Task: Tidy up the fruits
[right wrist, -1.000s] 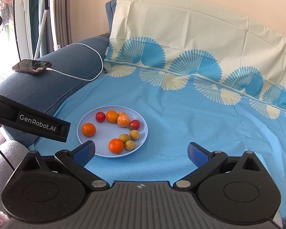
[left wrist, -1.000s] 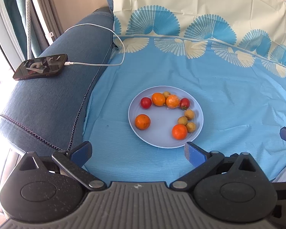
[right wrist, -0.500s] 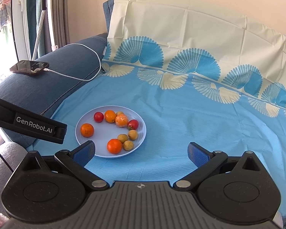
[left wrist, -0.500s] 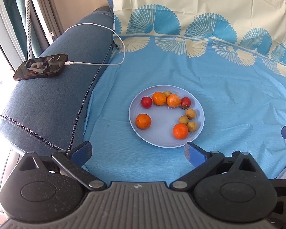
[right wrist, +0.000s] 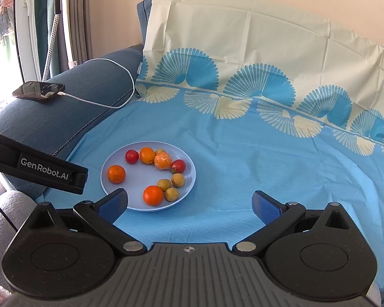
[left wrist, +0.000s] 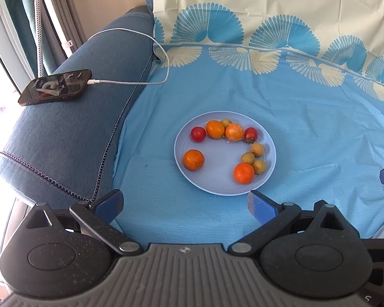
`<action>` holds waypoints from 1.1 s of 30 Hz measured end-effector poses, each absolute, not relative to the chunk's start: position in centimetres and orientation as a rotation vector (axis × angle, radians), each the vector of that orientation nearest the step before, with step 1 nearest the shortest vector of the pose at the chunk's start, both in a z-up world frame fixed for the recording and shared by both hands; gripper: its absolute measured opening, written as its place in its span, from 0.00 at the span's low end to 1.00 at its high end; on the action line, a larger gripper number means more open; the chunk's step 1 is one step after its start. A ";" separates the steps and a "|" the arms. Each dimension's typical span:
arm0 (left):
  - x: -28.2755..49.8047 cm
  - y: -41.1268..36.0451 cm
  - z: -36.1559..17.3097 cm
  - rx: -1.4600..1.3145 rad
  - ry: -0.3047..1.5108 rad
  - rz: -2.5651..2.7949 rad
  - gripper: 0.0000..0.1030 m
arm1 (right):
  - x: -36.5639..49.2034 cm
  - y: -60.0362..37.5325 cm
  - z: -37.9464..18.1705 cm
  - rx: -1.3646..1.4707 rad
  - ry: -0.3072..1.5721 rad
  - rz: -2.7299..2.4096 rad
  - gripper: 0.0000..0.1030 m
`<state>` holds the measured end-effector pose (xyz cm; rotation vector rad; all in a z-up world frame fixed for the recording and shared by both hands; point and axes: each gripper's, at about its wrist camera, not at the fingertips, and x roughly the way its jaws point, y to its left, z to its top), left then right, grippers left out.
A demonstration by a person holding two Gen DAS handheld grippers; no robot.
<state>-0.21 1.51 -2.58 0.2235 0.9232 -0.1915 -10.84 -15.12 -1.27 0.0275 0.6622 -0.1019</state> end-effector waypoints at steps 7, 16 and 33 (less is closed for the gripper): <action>-0.2 1.5 -2.6 0.224 0.924 -0.191 1.00 | -10.8 -15.2 -1.3 0.027 0.662 -0.102 0.99; -0.1 1.6 -2.8 0.225 0.924 -0.190 1.00 | -10.8 -15.1 -1.2 0.027 0.660 -0.103 0.99; -0.1 1.6 -2.9 0.229 0.930 -0.186 1.00 | -10.8 -15.2 -1.1 0.027 0.660 -0.104 0.99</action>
